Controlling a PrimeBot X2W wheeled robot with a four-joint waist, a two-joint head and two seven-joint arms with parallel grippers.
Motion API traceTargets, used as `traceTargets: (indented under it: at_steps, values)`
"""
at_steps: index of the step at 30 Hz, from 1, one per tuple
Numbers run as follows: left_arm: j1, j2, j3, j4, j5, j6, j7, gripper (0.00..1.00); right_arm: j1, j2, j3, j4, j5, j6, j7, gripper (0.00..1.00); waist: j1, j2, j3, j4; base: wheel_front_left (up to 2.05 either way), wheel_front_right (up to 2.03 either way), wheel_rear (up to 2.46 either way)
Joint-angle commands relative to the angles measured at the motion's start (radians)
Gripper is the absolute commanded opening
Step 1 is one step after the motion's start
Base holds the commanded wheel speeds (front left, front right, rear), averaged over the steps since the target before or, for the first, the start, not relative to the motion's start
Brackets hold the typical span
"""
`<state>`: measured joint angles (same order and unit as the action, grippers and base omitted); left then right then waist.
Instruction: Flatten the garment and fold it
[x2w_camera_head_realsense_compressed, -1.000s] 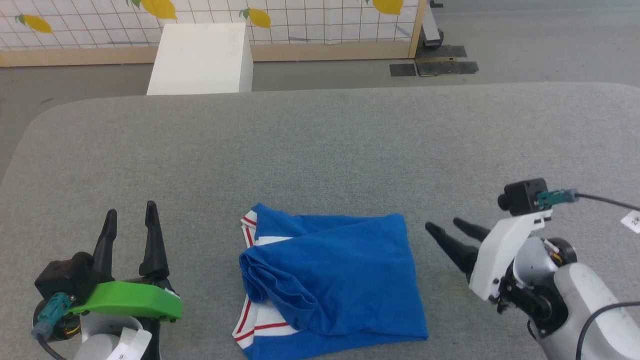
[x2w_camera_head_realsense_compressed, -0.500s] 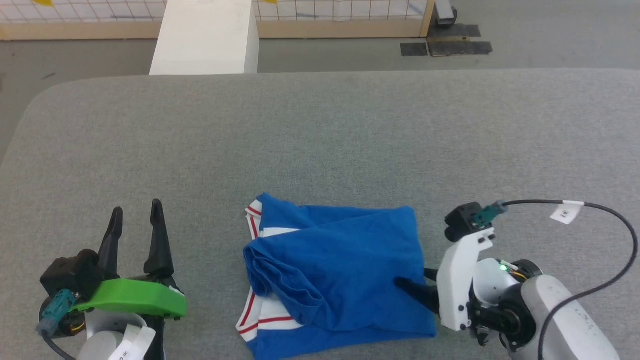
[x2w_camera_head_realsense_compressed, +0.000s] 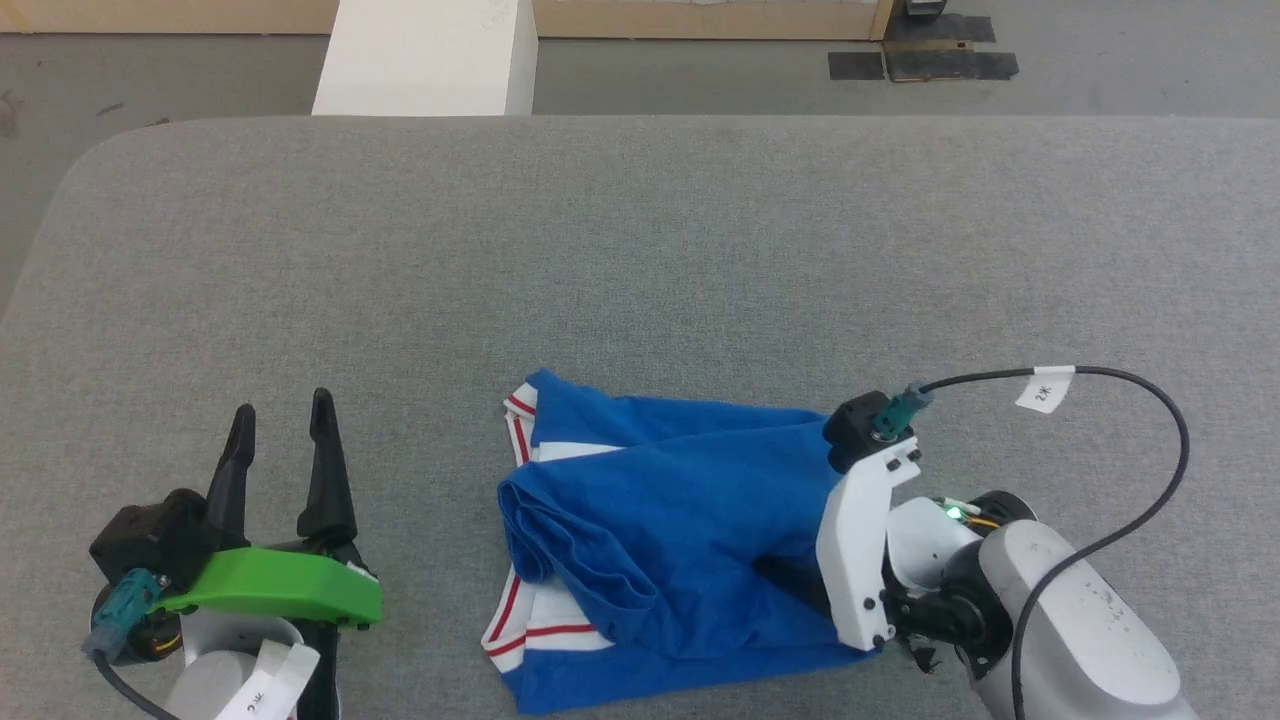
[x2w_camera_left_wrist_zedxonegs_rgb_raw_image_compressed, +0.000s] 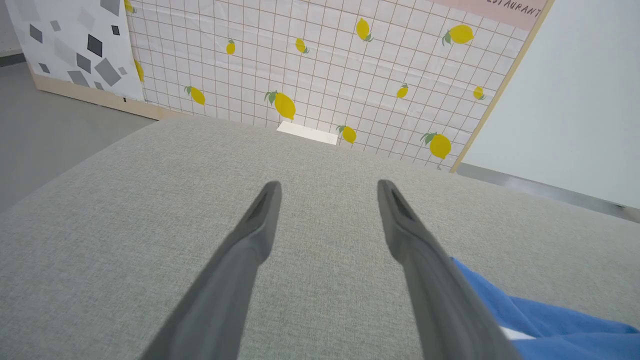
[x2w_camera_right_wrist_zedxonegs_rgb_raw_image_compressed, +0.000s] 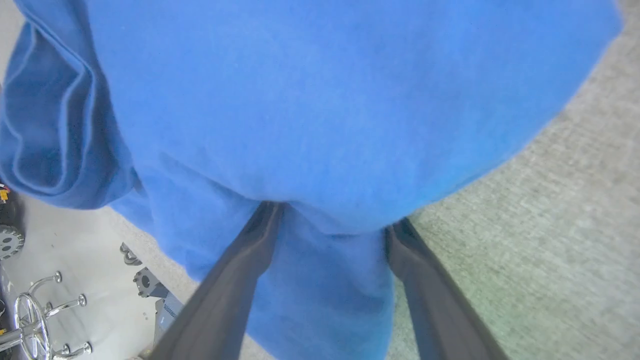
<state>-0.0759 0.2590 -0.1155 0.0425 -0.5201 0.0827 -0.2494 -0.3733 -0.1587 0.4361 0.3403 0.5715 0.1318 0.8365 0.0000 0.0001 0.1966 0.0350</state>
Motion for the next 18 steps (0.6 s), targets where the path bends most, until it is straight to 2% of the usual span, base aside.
traceTargets:
  at_steps: [1,12,18]
  values:
    - [-0.021,-0.004,-0.002,0.004,0.009,-0.006,-0.007,1.0,0.005,0.012,0.029,0.025,0.011,-0.001,0.012,0.0,0.0,-0.0001,0.0,0.001,0.0,0.0,0.0]
    - [-0.009,-0.004,-0.003,0.023,0.011,-0.01,-0.009,1.0,-0.042,-0.024,0.089,0.013,0.05,-0.001,-0.021,0.0,0.0,-0.0001,-0.039,0.0,0.0,0.0,0.0]
    - [0.017,-0.004,0.002,0.02,0.008,-0.003,-0.01,1.0,-0.082,-0.07,0.12,-0.003,0.061,-0.001,0.0,0.0,0.0,-0.0001,-0.073,-0.025,0.0,0.0,0.0]
